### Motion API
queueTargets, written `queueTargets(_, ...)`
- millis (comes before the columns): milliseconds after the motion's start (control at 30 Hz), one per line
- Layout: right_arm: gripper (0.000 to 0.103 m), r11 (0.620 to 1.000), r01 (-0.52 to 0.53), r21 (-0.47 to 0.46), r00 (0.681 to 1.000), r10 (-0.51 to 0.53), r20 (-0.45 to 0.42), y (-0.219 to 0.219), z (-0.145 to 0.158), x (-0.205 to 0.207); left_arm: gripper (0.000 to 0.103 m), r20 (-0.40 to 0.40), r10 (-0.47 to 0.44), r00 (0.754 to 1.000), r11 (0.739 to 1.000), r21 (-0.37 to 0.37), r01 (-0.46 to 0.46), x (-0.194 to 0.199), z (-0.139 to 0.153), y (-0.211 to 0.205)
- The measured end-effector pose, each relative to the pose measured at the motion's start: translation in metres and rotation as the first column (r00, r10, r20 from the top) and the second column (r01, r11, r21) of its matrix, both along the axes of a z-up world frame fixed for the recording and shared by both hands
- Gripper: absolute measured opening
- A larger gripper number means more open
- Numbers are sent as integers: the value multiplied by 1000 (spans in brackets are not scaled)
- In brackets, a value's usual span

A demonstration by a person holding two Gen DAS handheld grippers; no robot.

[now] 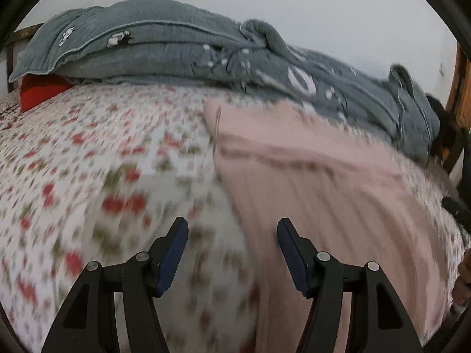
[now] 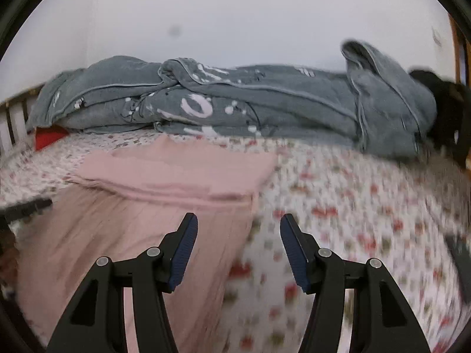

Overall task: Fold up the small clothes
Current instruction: 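Move both grippers back from the folded sweater toward the hem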

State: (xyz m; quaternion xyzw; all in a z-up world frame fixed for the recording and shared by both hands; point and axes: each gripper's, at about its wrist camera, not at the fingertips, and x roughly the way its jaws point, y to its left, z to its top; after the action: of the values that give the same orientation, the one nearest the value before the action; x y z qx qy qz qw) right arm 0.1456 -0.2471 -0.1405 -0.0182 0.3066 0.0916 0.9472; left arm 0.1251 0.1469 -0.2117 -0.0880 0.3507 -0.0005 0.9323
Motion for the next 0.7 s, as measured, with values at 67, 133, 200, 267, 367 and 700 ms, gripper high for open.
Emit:
queueTargets(67,58,998,-9,59,998,12,-58,-7,0,-15,65,-17,6,1000,1000,-22,-7,-19,-2,2)
queueTargets(133,58,996,2,85,996,6,-92,-13,0,-34,66,-28,10,1000,999,-41,-11,-39,-2,5)
queueTargets(200,59,997,2,71,996,4,-86,-17,2,-55,69,-21,23,1000,999,-39,-24,-61,2,6)
queueTargets(267,61,999,8,50,996,-4,-84,-18,2,-72,74,-13,28,1000,999,-44,-29,-80,5,9)
queueTargets(367,61,998,10,63,994,-3,-108,-20,2,-94,77,-9,26,1000,999,-45,-26,-101,4,10)
queueTargets(700,63,997,-19,73,994,27,-108,-7,-16,-153,78,85,-33,996,999,-7,34,-138,-7,-1)
